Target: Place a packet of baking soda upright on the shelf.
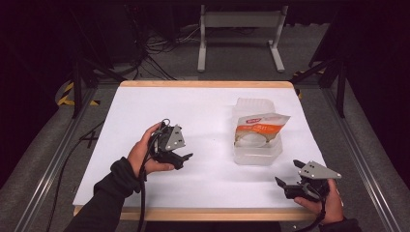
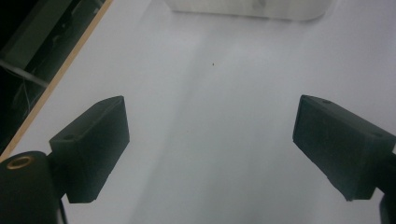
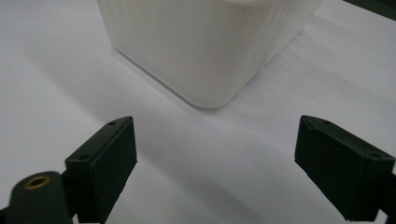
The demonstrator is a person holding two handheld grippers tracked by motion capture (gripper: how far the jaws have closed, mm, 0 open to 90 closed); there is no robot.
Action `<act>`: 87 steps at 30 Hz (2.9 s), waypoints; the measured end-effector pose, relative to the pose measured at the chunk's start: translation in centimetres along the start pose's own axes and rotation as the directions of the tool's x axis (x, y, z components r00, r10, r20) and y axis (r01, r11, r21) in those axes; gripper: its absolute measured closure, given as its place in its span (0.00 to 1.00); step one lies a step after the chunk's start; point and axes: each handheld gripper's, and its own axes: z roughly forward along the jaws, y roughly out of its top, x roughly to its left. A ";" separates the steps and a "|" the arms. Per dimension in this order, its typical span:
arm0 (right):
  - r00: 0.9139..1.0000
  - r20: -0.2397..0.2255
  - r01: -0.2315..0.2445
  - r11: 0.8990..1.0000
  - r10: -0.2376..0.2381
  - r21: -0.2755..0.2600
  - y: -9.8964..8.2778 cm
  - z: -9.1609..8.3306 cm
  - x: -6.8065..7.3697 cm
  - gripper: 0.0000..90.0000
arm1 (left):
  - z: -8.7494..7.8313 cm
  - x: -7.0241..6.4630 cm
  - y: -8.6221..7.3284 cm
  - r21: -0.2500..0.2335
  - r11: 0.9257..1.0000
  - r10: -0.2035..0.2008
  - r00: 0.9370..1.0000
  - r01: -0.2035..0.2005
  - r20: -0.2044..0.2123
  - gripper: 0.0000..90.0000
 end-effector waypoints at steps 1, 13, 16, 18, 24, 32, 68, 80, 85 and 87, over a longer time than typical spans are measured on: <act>1.000 0.001 -0.001 1.000 0.001 0.001 0.0 0.0 0.0 0.15 | -0.2 0.0 -0.3 0.001 1.000 -0.002 1.000 0.002 -0.007 0.13; 1.000 0.004 0.010 1.000 -0.010 0.005 -0.1 0.0 0.0 0.15 | -1.0 -0.3 -4.0 0.011 0.999 -0.043 0.998 0.044 -0.048 0.12; 1.000 0.001 0.011 1.000 -0.011 0.005 -0.2 0.1 0.0 0.15 | -1.3 -0.3 -5.5 0.010 0.997 -0.071 0.996 0.072 -0.047 0.11; 1.000 0.002 0.011 1.000 -0.011 0.007 -0.2 0.2 0.0 0.15 | -1.4 -0.3 -6.2 0.024 0.997 -0.073 0.996 0.074 -0.057 0.11; 1.000 0.010 0.020 1.000 -0.020 0.013 -0.2 0.3 0.0 0.15 | -2.5 -0.2 -9.1 0.041 0.992 -0.120 0.990 0.123 -0.069 0.10; 1.000 0.006 0.023 1.000 -0.023 0.020 -0.3 0.4 0.1 0.15 | -4.3 -0.1 -12.4 0.033 0.982 -0.184 0.978 0.188 -0.097 0.10; 1.000 -0.015 0.000 1.000 0.000 0.002 0.3 2.2 -1.6 0.14 | -7.9 -1.2 -20.4 -0.104 0.893 -0.448 0.884 0.437 -0.136 0.09; 1.000 -0.018 -0.013 1.000 0.013 -0.017 0.1 2.1 -1.9 0.14 | -7.9 -1.2 -20.1 -0.110 0.895 -0.446 0.883 0.433 -0.146 0.09; 1.000 -0.009 -0.011 1.000 0.011 -0.019 0.2 2.1 -1.8 0.14 | -8.1 -1.2 -20.2 -0.131 0.888 -0.458 0.875 0.442 -0.154 0.09; 1.000 -0.008 -0.012 1.000 0.012 -0.022 0.3 2.0 -1.8 0.14 | -8.3 -1.3 -20.3 -0.139 0.883 -0.467 0.870 0.448 -0.159 0.08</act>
